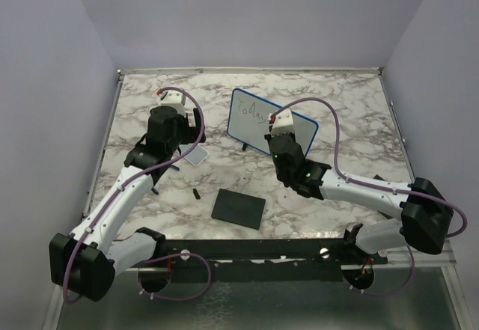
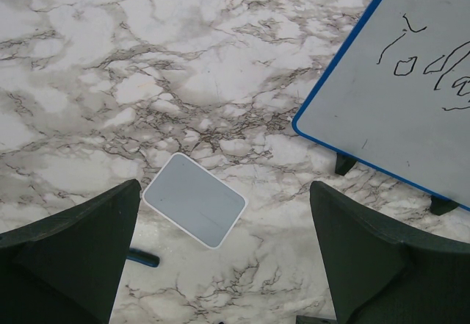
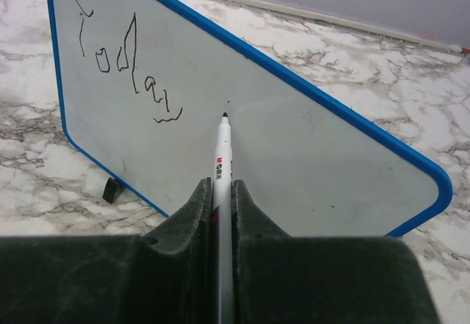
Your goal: Write a sentence on the whiteboard
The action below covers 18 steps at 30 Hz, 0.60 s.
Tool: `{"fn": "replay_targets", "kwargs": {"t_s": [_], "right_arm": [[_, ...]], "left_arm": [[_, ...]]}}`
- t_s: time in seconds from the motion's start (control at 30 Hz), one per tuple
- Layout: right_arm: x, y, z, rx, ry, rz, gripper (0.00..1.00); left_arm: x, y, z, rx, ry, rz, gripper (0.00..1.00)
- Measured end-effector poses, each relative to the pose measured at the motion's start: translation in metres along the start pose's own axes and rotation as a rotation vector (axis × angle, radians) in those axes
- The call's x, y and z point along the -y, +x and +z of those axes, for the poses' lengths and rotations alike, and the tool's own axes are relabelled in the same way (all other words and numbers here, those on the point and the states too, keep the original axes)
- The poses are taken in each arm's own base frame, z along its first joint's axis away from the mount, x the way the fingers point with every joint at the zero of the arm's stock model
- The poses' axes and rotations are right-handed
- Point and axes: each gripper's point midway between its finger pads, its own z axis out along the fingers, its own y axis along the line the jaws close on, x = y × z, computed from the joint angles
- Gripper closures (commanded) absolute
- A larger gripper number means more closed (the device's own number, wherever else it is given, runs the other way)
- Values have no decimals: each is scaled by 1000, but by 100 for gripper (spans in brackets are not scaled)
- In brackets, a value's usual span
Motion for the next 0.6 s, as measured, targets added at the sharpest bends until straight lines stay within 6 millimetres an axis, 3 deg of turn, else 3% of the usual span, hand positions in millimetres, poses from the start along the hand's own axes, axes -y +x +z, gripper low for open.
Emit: {"fn": "replay_targets", "kwargs": {"t_s": [0.6], "right_arm": [[-4, 31, -2, -71, -10, 16, 100]], "left_arm": [[0, -1, -1, 4, 1, 0, 1]]}}
